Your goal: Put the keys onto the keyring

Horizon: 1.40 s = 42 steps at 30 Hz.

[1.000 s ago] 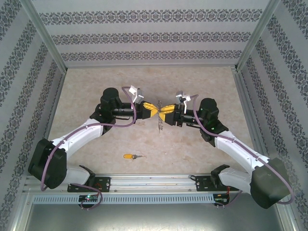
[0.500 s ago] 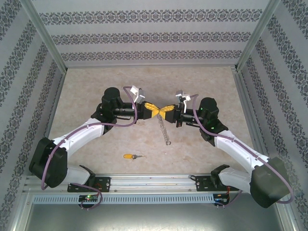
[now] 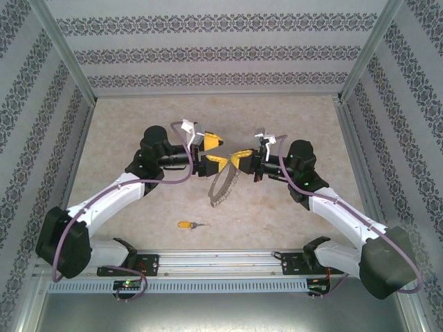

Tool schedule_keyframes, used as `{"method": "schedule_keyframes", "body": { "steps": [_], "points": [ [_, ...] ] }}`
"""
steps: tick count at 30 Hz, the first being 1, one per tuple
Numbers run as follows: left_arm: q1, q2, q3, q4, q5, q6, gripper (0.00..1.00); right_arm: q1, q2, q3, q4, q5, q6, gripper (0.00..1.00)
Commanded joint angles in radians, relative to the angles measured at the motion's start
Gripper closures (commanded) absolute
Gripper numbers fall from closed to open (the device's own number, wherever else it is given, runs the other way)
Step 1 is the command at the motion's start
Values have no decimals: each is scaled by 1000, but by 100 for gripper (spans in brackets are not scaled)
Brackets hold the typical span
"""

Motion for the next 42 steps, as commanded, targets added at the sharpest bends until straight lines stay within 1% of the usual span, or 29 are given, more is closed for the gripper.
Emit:
{"method": "schedule_keyframes", "body": {
  "steps": [1,3,6,8,10,12,14,15,17,19,22,25,27,30,34,38,42],
  "points": [
    [0,-42,53,-95,-102,70,0,-10,-19,-2,88,10,-10,100],
    [0,-45,74,-141,-165,85,0,-13,-14,0,94,11,-10,100],
    [-1,-49,101,-197,-369,48,0,-16,-10,4,110,17,-5,100],
    [-1,-55,113,-220,-549,-13,0,-17,-4,9,125,19,2,100],
    [1,-67,117,-234,-652,-52,0,-18,-1,12,142,23,7,100],
    [3,-81,104,-214,-652,-36,0,-20,2,12,172,32,14,100],
    [4,-88,81,-158,-561,25,0,-21,8,12,211,47,22,100],
    [5,-84,94,-167,-523,52,0,-21,13,12,237,53,26,100],
    [5,-67,148,-257,-483,79,0,-21,29,10,303,72,43,100],
    [6,-54,188,-314,-487,80,0,-21,49,7,373,90,68,100],
    [6,-49,208,-347,-499,69,0,-21,91,12,480,121,114,100],
    [6,-40,237,-383,-450,48,2,-21,137,24,567,158,161,100],
    [5,-39,227,-350,-433,17,3,-18,160,31,620,176,183,100],
    [6,-34,227,-335,-394,-11,8,-18,191,36,702,196,218,100],
    [9,-29,240,-325,-333,-60,19,-21,237,50,834,193,289,100],
    [11,-39,232,-284,-315,-107,24,-5,251,83,835,184,276,100],
    [12,-45,237,-277,-277,-113,34,13,265,111,835,194,268,100]
  ]
}}
